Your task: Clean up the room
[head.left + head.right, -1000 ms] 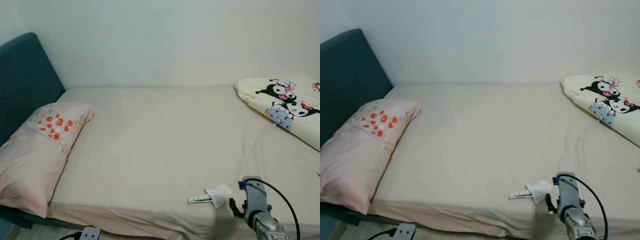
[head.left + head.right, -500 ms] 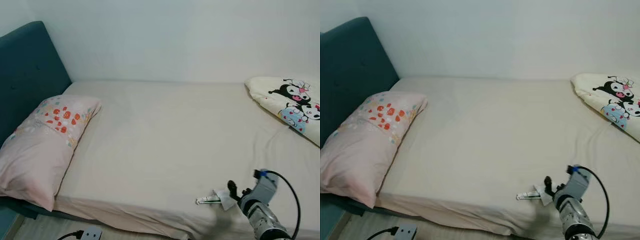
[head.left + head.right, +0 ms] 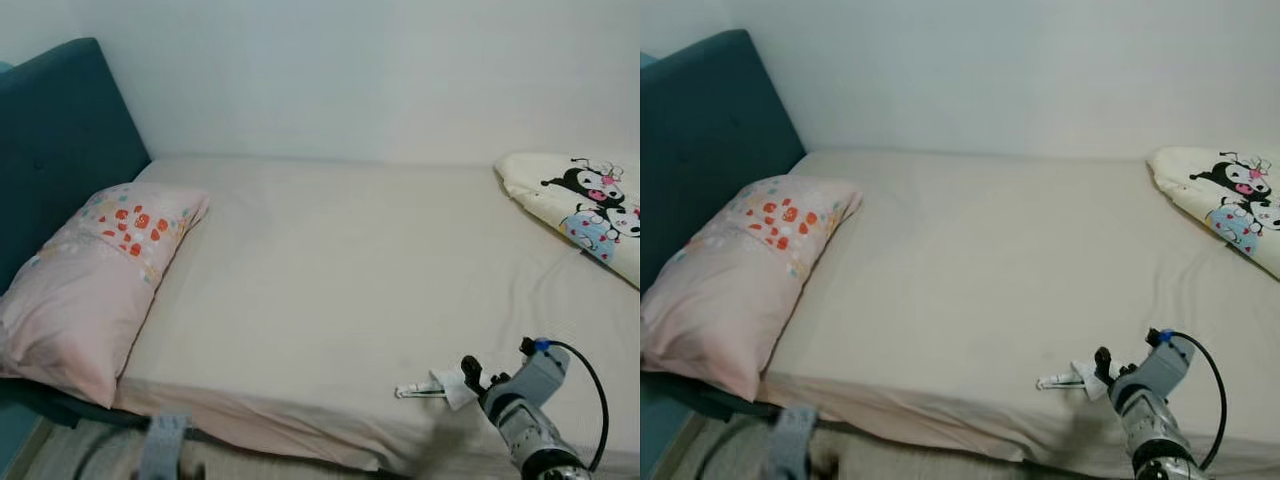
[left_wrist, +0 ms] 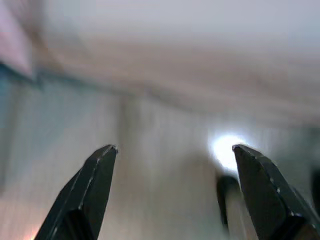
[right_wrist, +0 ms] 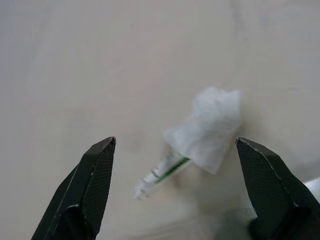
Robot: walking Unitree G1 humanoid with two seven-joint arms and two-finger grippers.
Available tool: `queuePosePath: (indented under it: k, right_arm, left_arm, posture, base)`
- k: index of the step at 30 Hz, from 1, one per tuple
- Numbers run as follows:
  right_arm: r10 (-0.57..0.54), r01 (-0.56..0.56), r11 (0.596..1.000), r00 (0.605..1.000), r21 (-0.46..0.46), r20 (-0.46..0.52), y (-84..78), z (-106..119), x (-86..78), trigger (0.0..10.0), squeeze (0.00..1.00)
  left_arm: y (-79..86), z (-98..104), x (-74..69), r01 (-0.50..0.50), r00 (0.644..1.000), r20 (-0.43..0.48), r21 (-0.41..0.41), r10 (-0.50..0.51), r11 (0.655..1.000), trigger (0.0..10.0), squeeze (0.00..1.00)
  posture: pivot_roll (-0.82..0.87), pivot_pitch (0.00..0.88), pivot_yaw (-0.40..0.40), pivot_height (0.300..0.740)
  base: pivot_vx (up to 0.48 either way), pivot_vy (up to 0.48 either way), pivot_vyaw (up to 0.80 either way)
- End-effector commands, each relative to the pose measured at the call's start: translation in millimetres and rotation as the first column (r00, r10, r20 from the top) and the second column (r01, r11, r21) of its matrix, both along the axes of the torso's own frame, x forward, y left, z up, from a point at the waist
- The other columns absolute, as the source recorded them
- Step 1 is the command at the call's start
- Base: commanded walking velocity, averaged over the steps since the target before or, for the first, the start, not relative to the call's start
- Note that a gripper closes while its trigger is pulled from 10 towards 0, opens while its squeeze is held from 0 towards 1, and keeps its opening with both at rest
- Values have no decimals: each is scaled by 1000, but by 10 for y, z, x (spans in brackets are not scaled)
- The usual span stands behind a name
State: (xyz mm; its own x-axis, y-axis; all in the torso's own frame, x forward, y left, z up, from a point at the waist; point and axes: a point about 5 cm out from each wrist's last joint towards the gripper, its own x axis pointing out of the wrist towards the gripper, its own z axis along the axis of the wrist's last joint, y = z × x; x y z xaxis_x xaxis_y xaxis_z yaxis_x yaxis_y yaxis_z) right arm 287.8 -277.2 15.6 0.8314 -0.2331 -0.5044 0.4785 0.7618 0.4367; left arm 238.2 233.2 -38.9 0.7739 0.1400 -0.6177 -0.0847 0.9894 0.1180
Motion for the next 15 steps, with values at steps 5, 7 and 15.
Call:
queuePosePath:
  k: [5,7,15]
  right_arm:
    - [-54,53,996,998,74,12,-39,18,6,10000,0]
    - [-79,76,993,996,90,32,-74,72,41,10000,0]
    - [-69,57,991,993,121,94,-84,168,116,10000,0]
  left_arm:
    - [94,88,68,-20,998,51,16,20,1000,10000,0]
    - [98,129,113,1,997,73,29,-3,1000,10000,0]
    - [98,26,-36,57,998,24,65,-59,996,10000,0]
  posture:
    - [-86,85,69,611]
    - [-80,93,72,601]
    - [-63,120,90,566]
  base:
    - [0,0,0]
    - [0,0,0]
    - [0,0,0]
